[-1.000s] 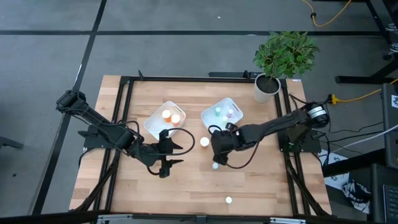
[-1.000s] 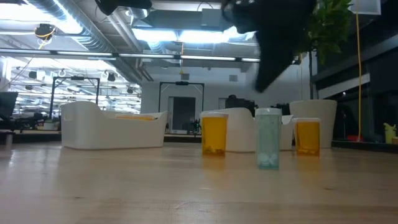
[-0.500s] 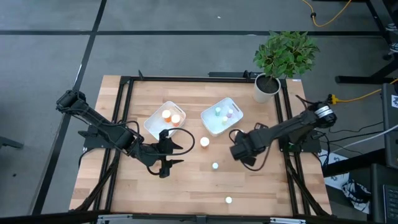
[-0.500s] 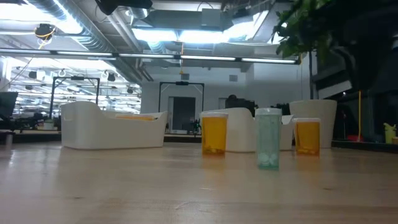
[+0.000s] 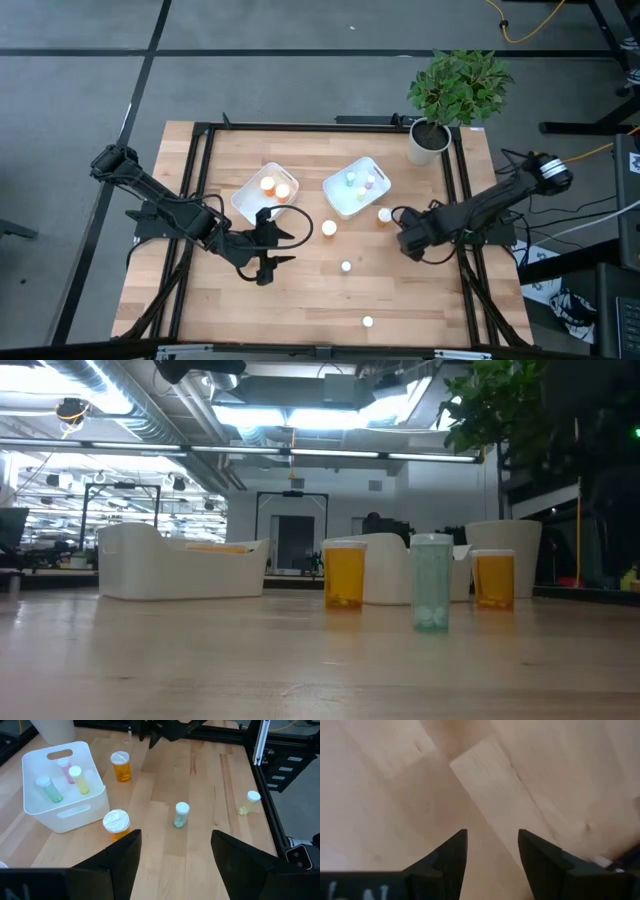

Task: Pick and place medicine bottles into bin by pill shape (circle, oval)
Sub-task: Put the orange capsule bottle into the left white bin

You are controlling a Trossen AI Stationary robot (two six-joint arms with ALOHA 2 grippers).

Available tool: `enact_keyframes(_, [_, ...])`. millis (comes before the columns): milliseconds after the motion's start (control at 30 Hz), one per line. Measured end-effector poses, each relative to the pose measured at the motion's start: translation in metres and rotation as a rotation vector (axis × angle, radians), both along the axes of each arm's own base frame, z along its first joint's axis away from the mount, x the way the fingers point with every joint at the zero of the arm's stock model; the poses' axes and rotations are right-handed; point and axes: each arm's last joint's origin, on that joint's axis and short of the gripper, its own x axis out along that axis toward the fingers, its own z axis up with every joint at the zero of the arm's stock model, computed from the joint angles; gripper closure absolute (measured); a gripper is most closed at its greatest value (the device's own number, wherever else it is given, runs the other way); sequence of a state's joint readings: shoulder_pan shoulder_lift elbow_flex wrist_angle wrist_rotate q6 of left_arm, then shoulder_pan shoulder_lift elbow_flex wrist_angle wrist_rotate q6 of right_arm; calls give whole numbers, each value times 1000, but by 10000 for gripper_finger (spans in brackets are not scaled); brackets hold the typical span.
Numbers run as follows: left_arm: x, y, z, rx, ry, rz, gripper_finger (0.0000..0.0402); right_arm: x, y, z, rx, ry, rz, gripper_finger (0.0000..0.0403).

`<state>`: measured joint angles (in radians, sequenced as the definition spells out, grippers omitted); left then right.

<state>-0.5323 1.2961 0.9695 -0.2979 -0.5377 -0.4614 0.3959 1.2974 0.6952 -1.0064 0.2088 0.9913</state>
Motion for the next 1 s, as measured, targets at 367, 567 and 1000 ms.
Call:
enact_keyframes(367, [3, 5, 0, 2, 0, 23, 168, -11, -16, -29, -37, -131, -98, 226])
enact_keyframes(567, [4, 7, 0, 1, 0, 31, 168, -10, -22, -27, -190, -230, -204, 226])
enact_keyframes(1000, [4, 7, 0, 1, 0, 31, 168, 2, -22, -23, -308, -404, -208, 226])
